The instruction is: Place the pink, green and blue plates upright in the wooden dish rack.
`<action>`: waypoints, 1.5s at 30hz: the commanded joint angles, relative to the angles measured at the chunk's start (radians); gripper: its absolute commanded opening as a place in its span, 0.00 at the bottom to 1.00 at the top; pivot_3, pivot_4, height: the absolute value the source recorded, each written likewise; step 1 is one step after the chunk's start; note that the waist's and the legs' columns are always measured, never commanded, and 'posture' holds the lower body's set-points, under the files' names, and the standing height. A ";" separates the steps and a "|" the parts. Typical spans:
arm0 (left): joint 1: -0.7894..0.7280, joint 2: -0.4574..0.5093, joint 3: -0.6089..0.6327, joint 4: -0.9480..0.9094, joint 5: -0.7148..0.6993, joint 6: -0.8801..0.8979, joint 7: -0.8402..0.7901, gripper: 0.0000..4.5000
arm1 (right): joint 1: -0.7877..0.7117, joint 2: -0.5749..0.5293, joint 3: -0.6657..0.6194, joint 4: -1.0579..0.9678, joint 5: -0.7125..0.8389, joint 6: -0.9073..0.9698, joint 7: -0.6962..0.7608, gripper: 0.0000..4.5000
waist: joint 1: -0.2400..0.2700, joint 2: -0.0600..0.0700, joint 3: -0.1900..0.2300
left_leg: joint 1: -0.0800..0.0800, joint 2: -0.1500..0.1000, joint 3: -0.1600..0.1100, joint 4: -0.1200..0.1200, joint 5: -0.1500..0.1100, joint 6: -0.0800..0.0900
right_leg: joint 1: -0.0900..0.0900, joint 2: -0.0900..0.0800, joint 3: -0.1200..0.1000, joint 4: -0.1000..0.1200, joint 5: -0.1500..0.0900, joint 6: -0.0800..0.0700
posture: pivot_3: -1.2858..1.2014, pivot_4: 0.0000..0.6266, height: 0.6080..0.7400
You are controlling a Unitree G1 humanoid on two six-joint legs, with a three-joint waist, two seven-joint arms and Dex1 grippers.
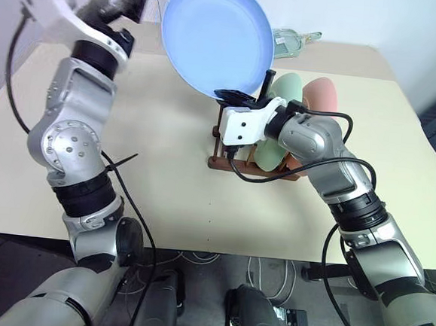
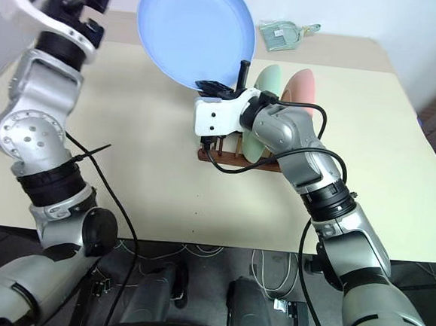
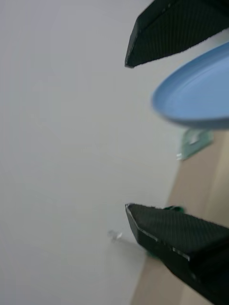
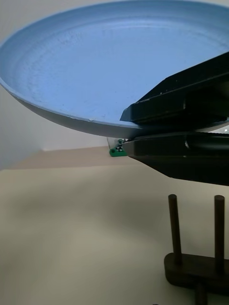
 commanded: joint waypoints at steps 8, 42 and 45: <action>0.316 0.298 -0.079 0.080 0.082 -0.125 -0.373 1.00 | -0.017 0.171 -0.217 -0.229 0.371 0.183 0.025 0.00 | 0.001 0.000 0.000 | 0.000 0.000 0.000 -0.001 0.000 0.000 | 0.000 0.001 0.000 0.000 0.000 0.000 | 0.52 0.24 0.94; 0.608 0.339 -0.417 0.088 0.258 -0.299 -0.796 1.00 | 0.215 0.566 -0.558 -0.722 1.307 1.195 -0.578 0.00 | -0.004 0.001 -0.001 | -0.002 0.000 0.000 -0.004 -0.001 0.001 | -0.004 -0.001 0.001 0.002 0.000 -0.001 | 0.52 0.24 0.94; 0.616 0.339 -0.421 0.087 0.261 -0.304 -0.812 1.00 | 0.216 0.565 -0.570 -0.701 1.344 1.195 -0.609 0.00 | -0.004 0.001 -0.001 | -0.002 0.000 0.000 -0.004 -0.001 0.001 | -0.004 -0.001 0.001 0.002 0.000 -0.001 | 0.52 0.24 0.94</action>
